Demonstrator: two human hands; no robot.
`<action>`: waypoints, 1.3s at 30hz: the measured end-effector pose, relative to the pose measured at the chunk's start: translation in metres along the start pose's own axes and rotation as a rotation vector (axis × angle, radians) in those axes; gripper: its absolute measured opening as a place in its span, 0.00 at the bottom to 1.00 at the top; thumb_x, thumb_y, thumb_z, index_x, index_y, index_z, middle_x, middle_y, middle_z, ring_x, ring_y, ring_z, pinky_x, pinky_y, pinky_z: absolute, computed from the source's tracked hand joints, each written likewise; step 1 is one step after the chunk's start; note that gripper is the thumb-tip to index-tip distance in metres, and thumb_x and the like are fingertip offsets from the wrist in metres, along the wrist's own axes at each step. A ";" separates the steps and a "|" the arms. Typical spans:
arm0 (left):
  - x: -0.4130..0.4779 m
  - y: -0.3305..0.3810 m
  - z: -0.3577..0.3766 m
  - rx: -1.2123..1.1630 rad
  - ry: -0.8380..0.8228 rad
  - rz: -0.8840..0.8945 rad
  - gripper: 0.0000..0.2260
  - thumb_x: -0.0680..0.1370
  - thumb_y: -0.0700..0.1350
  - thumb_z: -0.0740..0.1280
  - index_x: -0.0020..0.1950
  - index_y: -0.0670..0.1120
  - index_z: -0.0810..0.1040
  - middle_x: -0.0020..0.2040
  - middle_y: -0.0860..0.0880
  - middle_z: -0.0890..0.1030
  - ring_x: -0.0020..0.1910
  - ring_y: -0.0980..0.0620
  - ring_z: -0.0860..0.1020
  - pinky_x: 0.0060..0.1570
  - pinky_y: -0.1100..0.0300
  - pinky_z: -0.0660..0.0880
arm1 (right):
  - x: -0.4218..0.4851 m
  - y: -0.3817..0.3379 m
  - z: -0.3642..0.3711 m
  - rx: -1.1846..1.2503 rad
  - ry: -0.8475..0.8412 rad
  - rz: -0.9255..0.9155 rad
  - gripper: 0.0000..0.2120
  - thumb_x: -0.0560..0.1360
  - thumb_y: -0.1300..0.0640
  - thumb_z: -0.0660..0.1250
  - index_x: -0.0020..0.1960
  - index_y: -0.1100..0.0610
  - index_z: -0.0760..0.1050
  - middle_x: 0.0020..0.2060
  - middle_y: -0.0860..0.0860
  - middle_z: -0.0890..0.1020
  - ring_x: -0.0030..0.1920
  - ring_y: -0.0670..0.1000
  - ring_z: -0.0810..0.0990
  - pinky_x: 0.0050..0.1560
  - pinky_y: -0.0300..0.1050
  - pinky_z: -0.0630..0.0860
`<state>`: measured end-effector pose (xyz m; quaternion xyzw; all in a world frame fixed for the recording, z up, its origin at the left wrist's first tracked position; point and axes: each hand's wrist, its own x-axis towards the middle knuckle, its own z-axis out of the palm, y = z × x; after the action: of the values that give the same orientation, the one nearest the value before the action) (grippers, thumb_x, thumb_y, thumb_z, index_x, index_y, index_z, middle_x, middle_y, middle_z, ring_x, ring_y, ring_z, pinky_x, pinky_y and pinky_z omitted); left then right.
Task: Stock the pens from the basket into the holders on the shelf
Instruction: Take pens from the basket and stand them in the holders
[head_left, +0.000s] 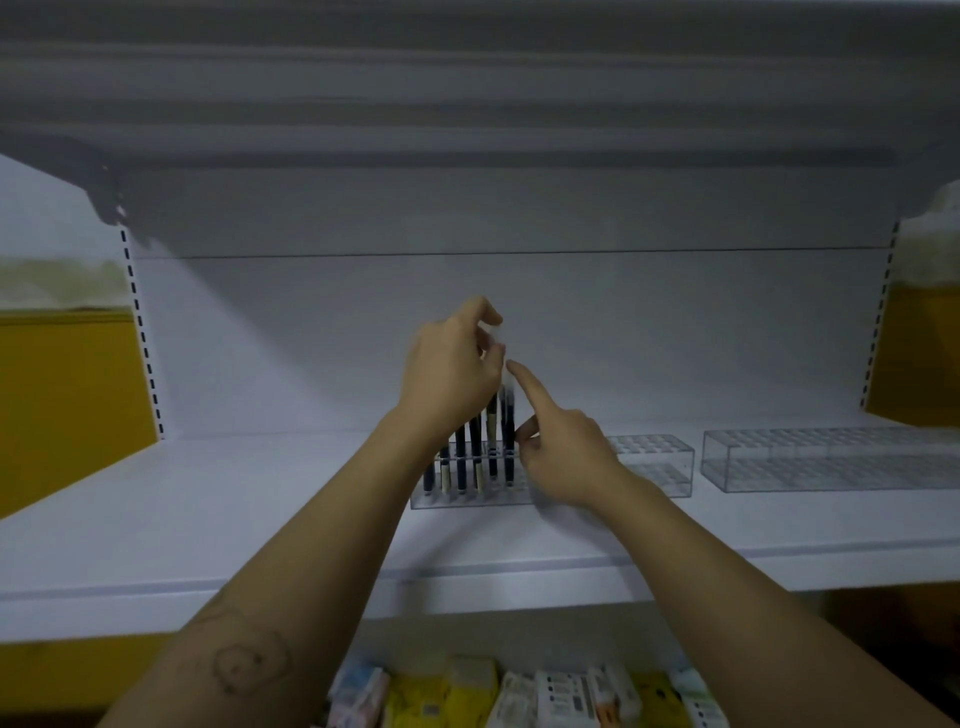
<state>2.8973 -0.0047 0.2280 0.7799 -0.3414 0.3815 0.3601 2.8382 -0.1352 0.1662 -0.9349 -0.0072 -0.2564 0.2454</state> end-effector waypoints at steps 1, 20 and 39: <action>-0.001 0.001 -0.001 0.003 -0.007 0.011 0.09 0.78 0.45 0.67 0.57 0.48 0.75 0.45 0.51 0.82 0.40 0.53 0.80 0.38 0.64 0.74 | -0.001 -0.001 0.001 0.000 0.002 0.000 0.45 0.75 0.65 0.63 0.75 0.36 0.40 0.43 0.54 0.84 0.41 0.54 0.82 0.44 0.52 0.81; -0.011 -0.027 0.014 0.197 -0.110 -0.028 0.14 0.78 0.45 0.65 0.62 0.47 0.75 0.57 0.49 0.80 0.53 0.50 0.77 0.48 0.57 0.75 | -0.002 -0.002 -0.002 0.021 -0.019 0.006 0.44 0.75 0.64 0.64 0.77 0.37 0.41 0.46 0.51 0.82 0.43 0.52 0.81 0.49 0.50 0.80; -0.037 -0.022 -0.001 0.452 -0.204 0.139 0.24 0.78 0.50 0.63 0.74 0.48 0.66 0.71 0.47 0.70 0.72 0.49 0.66 0.75 0.50 0.47 | -0.008 -0.008 -0.013 0.096 -0.095 0.032 0.47 0.76 0.60 0.67 0.76 0.40 0.33 0.65 0.58 0.71 0.57 0.57 0.77 0.57 0.54 0.76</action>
<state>2.8967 0.0168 0.1908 0.8497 -0.3349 0.3912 0.1134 2.8241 -0.1335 0.1761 -0.9332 -0.0159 -0.2072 0.2932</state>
